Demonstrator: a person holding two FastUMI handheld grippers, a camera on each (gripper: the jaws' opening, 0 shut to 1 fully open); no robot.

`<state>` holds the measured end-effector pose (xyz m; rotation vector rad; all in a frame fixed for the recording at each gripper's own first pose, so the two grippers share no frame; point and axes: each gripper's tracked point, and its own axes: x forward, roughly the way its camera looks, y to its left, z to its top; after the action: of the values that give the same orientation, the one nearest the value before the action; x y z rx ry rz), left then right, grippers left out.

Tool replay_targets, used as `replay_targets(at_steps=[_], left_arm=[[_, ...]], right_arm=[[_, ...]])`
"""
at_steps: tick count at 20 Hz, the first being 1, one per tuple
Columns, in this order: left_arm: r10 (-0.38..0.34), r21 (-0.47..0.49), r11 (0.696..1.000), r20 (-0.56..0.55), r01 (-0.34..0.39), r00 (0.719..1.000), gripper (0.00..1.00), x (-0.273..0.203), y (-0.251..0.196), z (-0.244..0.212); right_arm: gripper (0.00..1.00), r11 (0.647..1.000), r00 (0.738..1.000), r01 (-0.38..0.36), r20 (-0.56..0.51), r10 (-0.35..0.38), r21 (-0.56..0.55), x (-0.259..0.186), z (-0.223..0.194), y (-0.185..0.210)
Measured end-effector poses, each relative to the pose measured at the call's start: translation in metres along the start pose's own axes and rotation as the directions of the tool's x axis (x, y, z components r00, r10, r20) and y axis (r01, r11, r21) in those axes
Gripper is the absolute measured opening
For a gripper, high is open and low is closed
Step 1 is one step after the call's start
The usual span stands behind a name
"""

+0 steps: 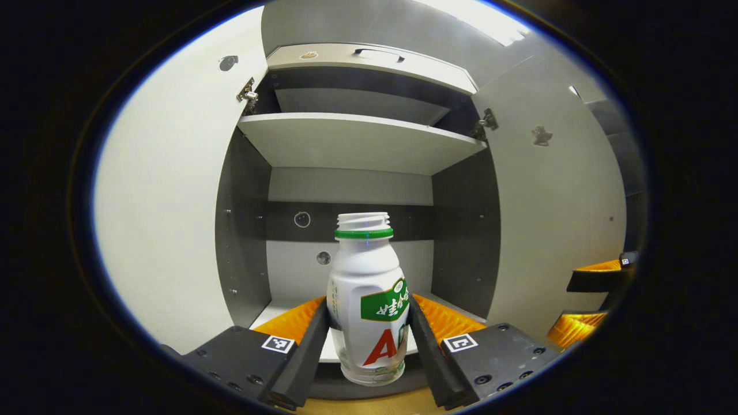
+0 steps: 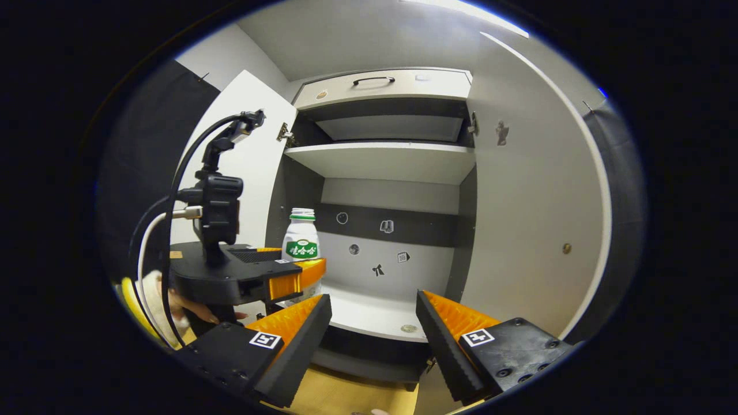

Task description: Grasp the bottle in the cabinet with the left hand and place it on the coaster, then close the right door with the right hand and the left door with the left hand.

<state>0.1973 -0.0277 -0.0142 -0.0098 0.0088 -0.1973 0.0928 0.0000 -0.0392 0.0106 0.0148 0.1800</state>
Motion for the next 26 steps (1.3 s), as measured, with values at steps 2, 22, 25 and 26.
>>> replay_targets(at_steps=[2, 22, 25, 26], left_arm=[[-0.023, -0.019, 1.000, -0.015, 0.023, 1.000, 0.78, -0.023, -0.006, -0.011], [-0.073, -0.115, 0.992, -0.125, 0.059, 0.990, 0.79, -0.195, -0.081, -0.257], [-0.054, -0.108, 0.993, -0.132, 0.040, 0.990, 0.80, -0.204, -0.090, -0.291], [-0.046, -0.106, 0.994, -0.132, 0.032, 0.990, 0.80, -0.207, -0.092, -0.301]], right_arm=[[0.98, 1.000, 1.000, 0.027, -0.007, -0.027, 0.002, -0.016, 0.001, -0.001], [0.98, 0.994, 0.986, 0.093, -0.135, -0.100, -0.060, -0.096, -0.119, -0.037], [0.98, 0.995, 0.986, 0.079, -0.141, -0.086, -0.055, -0.106, -0.143, -0.041], [0.98, 0.996, 0.985, 0.072, -0.151, -0.080, -0.054, -0.109, -0.151, -0.041]])
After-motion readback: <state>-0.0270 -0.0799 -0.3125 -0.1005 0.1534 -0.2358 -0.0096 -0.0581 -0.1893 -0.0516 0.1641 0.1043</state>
